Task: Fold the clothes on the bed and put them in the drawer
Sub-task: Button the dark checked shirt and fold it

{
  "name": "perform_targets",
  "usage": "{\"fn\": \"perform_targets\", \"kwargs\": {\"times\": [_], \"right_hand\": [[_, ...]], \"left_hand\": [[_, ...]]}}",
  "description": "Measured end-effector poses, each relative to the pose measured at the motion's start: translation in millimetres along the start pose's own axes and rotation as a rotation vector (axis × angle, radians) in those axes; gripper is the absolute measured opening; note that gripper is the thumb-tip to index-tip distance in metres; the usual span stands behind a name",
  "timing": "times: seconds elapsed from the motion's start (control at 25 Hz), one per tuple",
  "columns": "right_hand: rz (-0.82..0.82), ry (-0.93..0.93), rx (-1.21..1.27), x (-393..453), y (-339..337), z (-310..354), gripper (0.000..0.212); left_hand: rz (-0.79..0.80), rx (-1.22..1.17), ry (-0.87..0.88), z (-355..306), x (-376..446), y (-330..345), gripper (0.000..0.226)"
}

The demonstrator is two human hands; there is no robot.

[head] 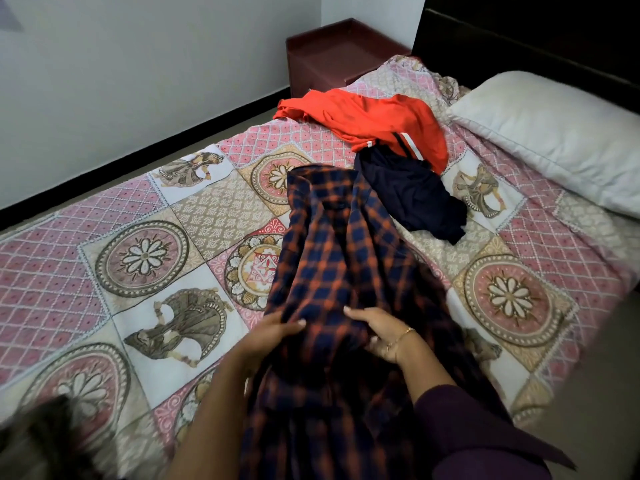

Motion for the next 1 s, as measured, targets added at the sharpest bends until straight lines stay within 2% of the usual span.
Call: {"fn": "perform_targets", "kwargs": {"times": [0.04, 0.08, 0.12, 0.2, 0.32, 0.36, 0.4, 0.44, 0.52, 0.56, 0.64, 0.76, 0.8, 0.88, 0.92, 1.0], "right_hand": [[0.05, -0.014, 0.133, -5.3, 7.3, -4.6, 0.029], [0.088, -0.012, 0.229, -12.4, 16.0, -12.9, 0.024], [0.133, 0.002, 0.249, -21.1, 24.9, -21.5, 0.03], [0.129, 0.012, 0.15, -30.4, 39.9, -47.2, 0.036], [0.04, -0.142, 0.09, -38.7, 54.3, -75.0, 0.016], [0.054, -0.196, 0.124, -42.2, 58.5, -75.2, 0.013], [0.103, -0.226, 0.206, -49.5, 64.7, -72.6, 0.013], [0.17, -0.245, 0.32, -56.5, 71.3, -69.8, 0.016], [0.205, -0.27, 0.525, -66.1, 82.2, -68.7, 0.02], [0.161, -0.265, 0.541, -66.0, 86.8, -71.9, 0.021], [-0.027, -0.209, 0.297, -58.9, 96.0, -94.1, 0.022], [-0.288, -0.162, -0.411, -45.7, 109.5, -134.5, 0.019], [-0.351, -0.193, -0.651, -47.2, 115.7, -142.6, 0.011], [-0.501, -0.24, -0.933, -50.1, 127.0, -155.2, 0.028], [-0.555, -0.233, -0.969, -53.3, 132.9, -160.0, 0.035], [-0.636, -0.228, -1.022, -57.0, 142.8, -167.2, 0.033]], "left_hand": [[-0.027, -0.17, 0.008, -0.1, -6.5, -0.5, 0.021], [-0.064, -0.26, 0.002, 2.5, -17.4, -3.9, 0.021], [-0.111, -0.268, -0.011, 7.3, -25.3, -9.9, 0.024], [-0.174, -0.065, -0.018, 21.7, -44.7, -24.8, 0.032], [-0.12, 0.439, 0.094, 36.9, -67.4, -32.1, 0.051], [-0.154, 0.526, 0.124, 35.4, -70.8, -29.4, 0.047], [-0.16, 0.403, 0.111, 34.7, -71.7, -28.2, 0.037], [-0.122, 0.13, 0.088, 30.7, -74.7, -24.8, 0.033], [0.08, -0.442, -0.012, 24.3, -89.5, -19.5, 0.044], [0.141, -0.589, -0.004, 25.9, -91.3, -25.4, 0.051], [0.193, -0.635, 0.057, 37.0, -98.6, -37.9, 0.057], [0.019, -0.731, 0.095, 63.0, -103.0, -57.6, 0.072], [-0.042, -0.777, 0.109, 70.1, -104.9, -63.4, 0.07], [-0.145, -0.819, 0.133, 73.4, -112.1, -67.1, 0.044], [-0.192, -0.76, 0.122, 74.6, -115.1, -65.5, 0.029], [-0.225, -0.372, 0.083, 80.9, -119.6, -56.3, 0.029]]}}
Point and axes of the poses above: each hand's wrist, its own x-axis towards the middle knuckle, its own y-axis out of the palm, z = x × y, the point moved 3 cm from there along x, towards the middle knuckle, and after that the axes turned 9 degrees about y, right-handed, at the moved point
